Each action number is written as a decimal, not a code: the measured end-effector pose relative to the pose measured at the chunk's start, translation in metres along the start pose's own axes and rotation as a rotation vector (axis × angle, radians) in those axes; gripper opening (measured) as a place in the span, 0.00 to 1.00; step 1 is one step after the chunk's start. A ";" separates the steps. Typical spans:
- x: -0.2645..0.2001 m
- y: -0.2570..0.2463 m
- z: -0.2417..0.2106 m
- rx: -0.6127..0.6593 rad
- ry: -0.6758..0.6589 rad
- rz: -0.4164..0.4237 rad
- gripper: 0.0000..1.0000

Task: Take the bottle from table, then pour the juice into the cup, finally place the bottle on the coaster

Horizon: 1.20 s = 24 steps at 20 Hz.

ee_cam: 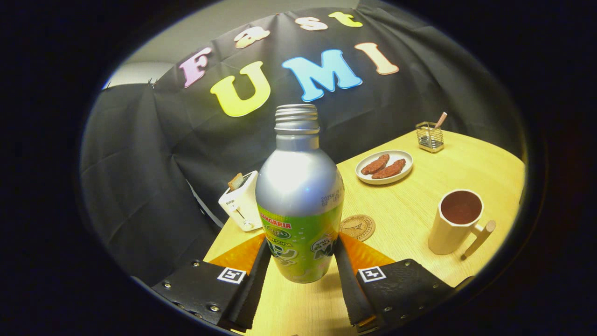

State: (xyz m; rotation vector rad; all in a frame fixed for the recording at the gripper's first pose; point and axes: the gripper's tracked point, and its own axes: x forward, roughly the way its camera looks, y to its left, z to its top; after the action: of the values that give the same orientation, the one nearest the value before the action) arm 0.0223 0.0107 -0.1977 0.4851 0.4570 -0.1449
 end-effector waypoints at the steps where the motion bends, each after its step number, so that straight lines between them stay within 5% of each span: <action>1: 0.000 -0.002 0.000 0.030 0.000 0.005 0.73; 24: 0.003 -0.059 -0.001 0.638 -0.062 -0.026 0.73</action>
State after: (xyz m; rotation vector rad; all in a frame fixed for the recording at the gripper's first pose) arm 0.0108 -0.0406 -0.2246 1.0968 0.3503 -0.3339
